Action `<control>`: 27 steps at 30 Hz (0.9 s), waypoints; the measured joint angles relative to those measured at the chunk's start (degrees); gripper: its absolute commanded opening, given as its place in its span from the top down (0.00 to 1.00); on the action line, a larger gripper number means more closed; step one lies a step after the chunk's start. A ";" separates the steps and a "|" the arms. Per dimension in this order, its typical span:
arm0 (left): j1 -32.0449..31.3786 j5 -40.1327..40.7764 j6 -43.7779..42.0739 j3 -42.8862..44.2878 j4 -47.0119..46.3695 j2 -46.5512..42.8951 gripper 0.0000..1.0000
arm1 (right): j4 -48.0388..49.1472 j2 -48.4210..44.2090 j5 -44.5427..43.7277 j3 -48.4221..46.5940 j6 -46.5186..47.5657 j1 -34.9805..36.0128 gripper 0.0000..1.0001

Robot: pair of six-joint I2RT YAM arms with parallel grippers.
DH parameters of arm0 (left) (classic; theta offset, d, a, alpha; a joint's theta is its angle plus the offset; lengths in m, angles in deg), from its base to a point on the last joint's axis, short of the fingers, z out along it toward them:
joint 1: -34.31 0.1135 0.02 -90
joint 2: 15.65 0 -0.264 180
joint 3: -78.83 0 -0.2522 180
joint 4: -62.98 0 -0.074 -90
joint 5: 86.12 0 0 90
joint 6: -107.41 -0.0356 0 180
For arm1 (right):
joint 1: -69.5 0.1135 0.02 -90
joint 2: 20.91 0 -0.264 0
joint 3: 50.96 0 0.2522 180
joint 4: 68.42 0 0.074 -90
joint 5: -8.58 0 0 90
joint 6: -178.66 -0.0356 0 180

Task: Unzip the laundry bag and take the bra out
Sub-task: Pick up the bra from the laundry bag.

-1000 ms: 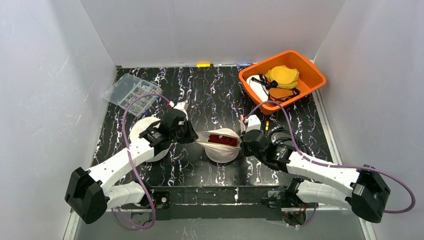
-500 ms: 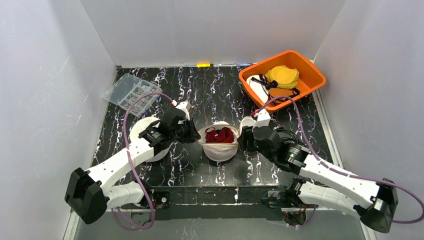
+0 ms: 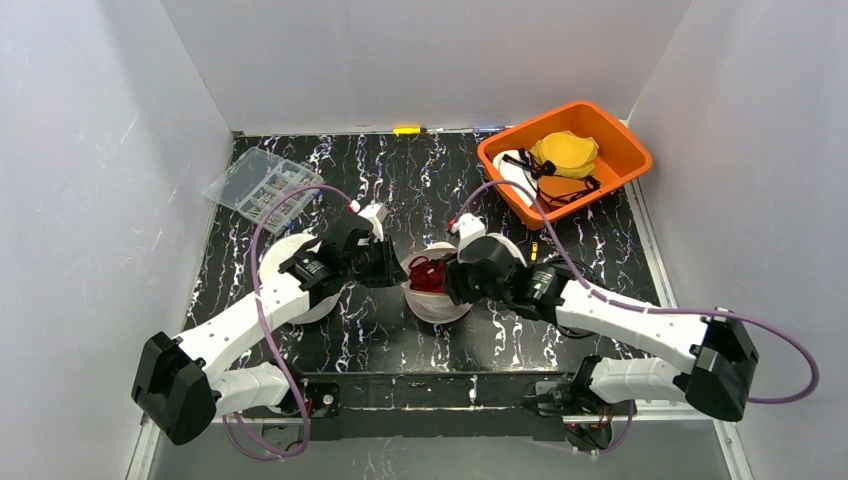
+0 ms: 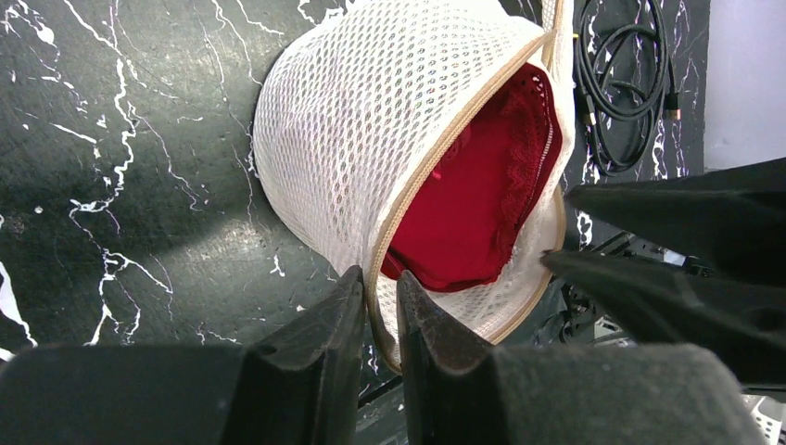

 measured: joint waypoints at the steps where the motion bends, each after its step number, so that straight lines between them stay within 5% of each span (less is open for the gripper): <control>1: 0.00 -0.22 -0.09 0.00 0.15 0.00 0.79 | -0.04 1.25 0.00 0.00 0.46 0.81 0.54; 11: 0.00 -3.17 -0.76 0.00 0.28 0.31 0.72 | -2.19 2.01 -0.85 1.51 2.99 8.35 0.55; 18: 0.00 -4.94 -1.16 -0.20 -0.76 2.97 0.97 | -3.87 -0.87 -2.60 4.11 1.84 8.90 0.36; 27: 0.00 -5.11 -1.81 -1.16 -1.53 3.23 1.00 | -2.01 -7.23 -13.27 0.20 -3.28 8.48 0.25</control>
